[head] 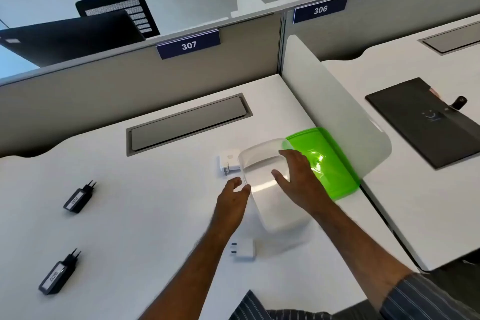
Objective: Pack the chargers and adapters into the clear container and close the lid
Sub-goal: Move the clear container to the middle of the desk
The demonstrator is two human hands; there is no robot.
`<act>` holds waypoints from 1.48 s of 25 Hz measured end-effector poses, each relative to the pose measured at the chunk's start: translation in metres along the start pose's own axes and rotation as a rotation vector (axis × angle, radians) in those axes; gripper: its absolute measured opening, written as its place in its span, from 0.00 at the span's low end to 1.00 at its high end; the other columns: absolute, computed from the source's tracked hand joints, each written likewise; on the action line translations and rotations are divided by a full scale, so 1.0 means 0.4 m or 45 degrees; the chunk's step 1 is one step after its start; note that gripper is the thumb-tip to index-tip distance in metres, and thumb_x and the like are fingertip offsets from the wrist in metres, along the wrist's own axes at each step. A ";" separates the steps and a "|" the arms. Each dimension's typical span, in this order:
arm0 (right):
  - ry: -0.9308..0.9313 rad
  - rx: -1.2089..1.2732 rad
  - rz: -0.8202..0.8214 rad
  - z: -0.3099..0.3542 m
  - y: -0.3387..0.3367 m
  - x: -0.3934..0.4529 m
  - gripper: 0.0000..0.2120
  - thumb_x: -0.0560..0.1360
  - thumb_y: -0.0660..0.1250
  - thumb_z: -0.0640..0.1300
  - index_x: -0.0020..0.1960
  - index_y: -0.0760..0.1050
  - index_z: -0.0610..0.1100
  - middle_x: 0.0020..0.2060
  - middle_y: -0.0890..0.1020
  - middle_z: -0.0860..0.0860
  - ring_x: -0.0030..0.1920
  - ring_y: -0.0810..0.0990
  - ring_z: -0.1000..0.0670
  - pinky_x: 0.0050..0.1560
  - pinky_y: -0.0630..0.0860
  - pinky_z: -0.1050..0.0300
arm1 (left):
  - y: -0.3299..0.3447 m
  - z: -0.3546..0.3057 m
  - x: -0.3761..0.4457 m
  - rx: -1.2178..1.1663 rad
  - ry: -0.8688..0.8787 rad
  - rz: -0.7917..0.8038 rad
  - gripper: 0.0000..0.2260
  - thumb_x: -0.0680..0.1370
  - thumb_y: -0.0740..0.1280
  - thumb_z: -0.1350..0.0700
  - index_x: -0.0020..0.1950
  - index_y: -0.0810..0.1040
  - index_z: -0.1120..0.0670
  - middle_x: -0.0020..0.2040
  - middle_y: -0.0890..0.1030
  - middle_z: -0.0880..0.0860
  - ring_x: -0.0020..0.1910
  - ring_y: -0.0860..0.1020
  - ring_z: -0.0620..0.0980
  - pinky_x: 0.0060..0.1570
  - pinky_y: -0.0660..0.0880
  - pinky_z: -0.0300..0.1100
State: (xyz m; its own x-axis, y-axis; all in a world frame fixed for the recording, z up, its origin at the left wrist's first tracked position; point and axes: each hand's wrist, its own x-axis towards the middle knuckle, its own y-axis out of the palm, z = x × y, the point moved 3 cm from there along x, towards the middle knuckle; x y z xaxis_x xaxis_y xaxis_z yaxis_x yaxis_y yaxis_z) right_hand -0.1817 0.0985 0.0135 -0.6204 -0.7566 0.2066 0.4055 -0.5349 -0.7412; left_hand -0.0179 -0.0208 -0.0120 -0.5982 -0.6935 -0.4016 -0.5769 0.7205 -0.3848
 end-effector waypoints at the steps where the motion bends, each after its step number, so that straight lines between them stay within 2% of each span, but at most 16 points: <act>1: 0.022 0.010 -0.037 -0.020 -0.012 0.007 0.24 0.77 0.71 0.44 0.69 0.70 0.40 0.64 0.75 0.44 0.66 0.71 0.42 0.69 0.66 0.53 | 0.008 -0.006 0.007 -0.028 -0.035 -0.006 0.22 0.83 0.65 0.45 0.76 0.70 0.49 0.75 0.75 0.50 0.70 0.75 0.53 0.66 0.74 0.47; 3: 0.076 -0.021 -0.079 -0.058 -0.040 0.016 0.23 0.76 0.71 0.43 0.69 0.70 0.39 0.63 0.75 0.43 0.65 0.71 0.41 0.67 0.64 0.55 | 0.022 -0.009 0.021 -0.079 -0.074 0.003 0.20 0.82 0.66 0.46 0.74 0.72 0.48 0.73 0.76 0.50 0.67 0.77 0.53 0.68 0.76 0.51; 5: 0.142 -0.042 -0.083 -0.095 -0.057 0.018 0.24 0.76 0.71 0.42 0.69 0.70 0.39 0.64 0.75 0.42 0.65 0.72 0.40 0.68 0.63 0.53 | 0.032 -0.006 0.029 -0.095 -0.080 0.016 0.19 0.82 0.67 0.48 0.73 0.72 0.48 0.71 0.78 0.51 0.64 0.78 0.52 0.67 0.78 0.56; 7: 0.185 -0.017 -0.070 -0.117 -0.056 0.011 0.25 0.76 0.71 0.41 0.71 0.69 0.39 0.65 0.74 0.42 0.66 0.71 0.41 0.69 0.64 0.50 | 0.036 -0.003 0.036 -0.078 -0.077 0.010 0.20 0.82 0.68 0.49 0.73 0.73 0.47 0.70 0.78 0.50 0.63 0.79 0.52 0.66 0.78 0.57; 10: 0.246 0.042 -0.035 -0.142 -0.045 -0.002 0.24 0.76 0.70 0.39 0.70 0.69 0.39 0.65 0.75 0.43 0.66 0.72 0.43 0.68 0.65 0.50 | 0.034 -0.003 0.043 -0.080 -0.077 0.014 0.20 0.82 0.68 0.51 0.73 0.72 0.47 0.67 0.78 0.47 0.62 0.80 0.52 0.64 0.80 0.57; 14: 0.351 0.170 0.014 -0.157 -0.031 -0.015 0.16 0.77 0.66 0.35 0.65 0.72 0.40 0.60 0.79 0.47 0.61 0.76 0.46 0.60 0.69 0.57 | 0.031 -0.001 0.041 -0.141 -0.063 0.017 0.20 0.82 0.68 0.54 0.74 0.72 0.49 0.70 0.78 0.50 0.62 0.80 0.52 0.59 0.83 0.53; 17: 0.375 0.189 0.032 -0.157 -0.028 -0.021 0.15 0.78 0.63 0.34 0.64 0.73 0.42 0.59 0.81 0.48 0.60 0.78 0.50 0.56 0.70 0.61 | 0.029 0.001 0.037 -0.157 -0.039 0.025 0.20 0.82 0.68 0.56 0.75 0.72 0.50 0.71 0.77 0.51 0.62 0.80 0.52 0.51 0.84 0.44; 20: 0.357 0.180 0.036 -0.141 -0.034 -0.023 0.16 0.79 0.63 0.34 0.65 0.74 0.42 0.59 0.81 0.48 0.58 0.78 0.50 0.56 0.71 0.60 | 0.019 -0.002 0.027 -0.187 -0.024 0.014 0.20 0.82 0.68 0.57 0.75 0.72 0.51 0.71 0.78 0.52 0.62 0.80 0.52 0.47 0.83 0.41; 23: 0.318 0.171 0.021 -0.123 -0.044 -0.022 0.16 0.79 0.63 0.34 0.65 0.74 0.42 0.59 0.81 0.48 0.59 0.78 0.49 0.57 0.74 0.56 | 0.005 -0.005 0.011 -0.234 -0.011 -0.018 0.20 0.82 0.68 0.56 0.75 0.73 0.51 0.71 0.78 0.53 0.64 0.80 0.54 0.51 0.85 0.46; 25: 0.301 0.172 -0.004 -0.104 -0.054 -0.019 0.15 0.79 0.63 0.35 0.65 0.74 0.43 0.59 0.81 0.49 0.58 0.79 0.49 0.58 0.76 0.51 | -0.007 -0.011 -0.006 -0.270 -0.010 -0.030 0.20 0.82 0.68 0.56 0.74 0.73 0.51 0.70 0.79 0.53 0.63 0.81 0.55 0.52 0.85 0.46; 28: 0.270 0.196 -0.048 -0.065 -0.067 -0.017 0.16 0.78 0.63 0.35 0.65 0.75 0.43 0.58 0.81 0.49 0.57 0.78 0.49 0.57 0.77 0.50 | -0.030 -0.022 -0.034 -0.322 0.026 -0.051 0.18 0.82 0.67 0.57 0.72 0.75 0.51 0.67 0.81 0.52 0.60 0.82 0.53 0.45 0.85 0.40; 33: 0.187 0.233 -0.048 0.011 -0.063 -0.025 0.15 0.78 0.64 0.36 0.64 0.75 0.45 0.57 0.81 0.51 0.55 0.79 0.51 0.53 0.72 0.58 | -0.104 -0.028 -0.077 -0.346 0.107 -0.143 0.15 0.82 0.67 0.58 0.68 0.78 0.48 0.63 0.83 0.51 0.58 0.83 0.52 0.40 0.83 0.37; 37: 0.116 0.276 0.005 0.083 -0.031 -0.031 0.14 0.78 0.64 0.36 0.63 0.75 0.45 0.56 0.82 0.51 0.54 0.80 0.49 0.55 0.76 0.52 | -0.177 -0.005 -0.108 -0.329 0.120 -0.227 0.14 0.81 0.67 0.59 0.65 0.79 0.46 0.62 0.82 0.49 0.56 0.83 0.50 0.34 0.80 0.33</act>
State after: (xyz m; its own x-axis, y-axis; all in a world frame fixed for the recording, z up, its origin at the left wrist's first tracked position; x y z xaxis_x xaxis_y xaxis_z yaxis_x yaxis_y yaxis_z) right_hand -0.1567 0.1019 0.0413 -0.6722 -0.7273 0.1382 0.5370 -0.6076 -0.5853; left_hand 0.0477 -0.0416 0.0341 -0.5166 -0.8146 -0.2637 -0.7922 0.5715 -0.2137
